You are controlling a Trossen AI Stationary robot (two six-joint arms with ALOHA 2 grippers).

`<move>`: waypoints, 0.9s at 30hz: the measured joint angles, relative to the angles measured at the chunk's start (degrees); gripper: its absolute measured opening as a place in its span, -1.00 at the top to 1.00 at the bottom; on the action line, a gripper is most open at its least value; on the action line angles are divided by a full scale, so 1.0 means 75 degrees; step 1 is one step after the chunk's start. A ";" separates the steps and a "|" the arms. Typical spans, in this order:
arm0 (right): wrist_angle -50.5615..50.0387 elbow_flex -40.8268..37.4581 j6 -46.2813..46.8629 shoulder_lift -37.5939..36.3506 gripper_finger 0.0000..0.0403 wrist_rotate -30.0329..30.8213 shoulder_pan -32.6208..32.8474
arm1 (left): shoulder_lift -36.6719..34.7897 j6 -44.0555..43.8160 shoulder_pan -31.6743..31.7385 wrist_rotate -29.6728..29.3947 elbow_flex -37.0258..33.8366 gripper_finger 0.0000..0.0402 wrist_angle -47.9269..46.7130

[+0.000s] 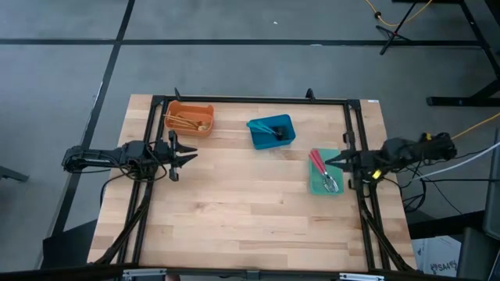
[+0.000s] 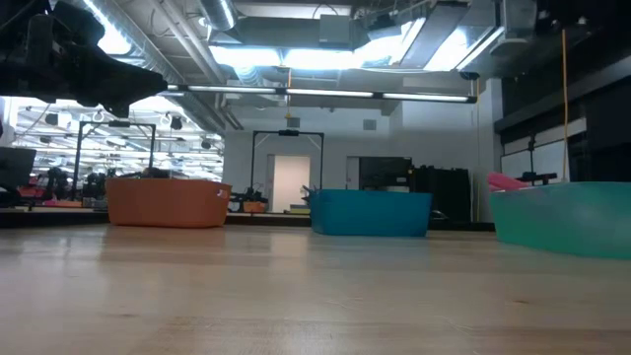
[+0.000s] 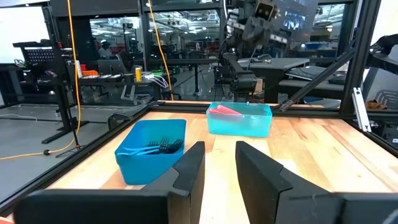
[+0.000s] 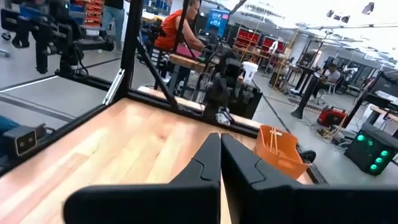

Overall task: Sort silverware by color (type)
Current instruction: Return to Home Position

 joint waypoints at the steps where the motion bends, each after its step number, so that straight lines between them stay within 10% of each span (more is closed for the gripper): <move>1: 0.0122 -0.0164 -0.0005 -0.0001 0.99 0.0002 0.0000 | 0.0000 0.0000 0.0000 -0.0002 0.0000 0.58 0.0000; 27: 0.0474 -0.2096 0.0293 -0.1950 0.99 0.1275 -0.0065 | 0.0000 -0.0001 -0.0001 -0.0002 0.0000 0.58 0.0001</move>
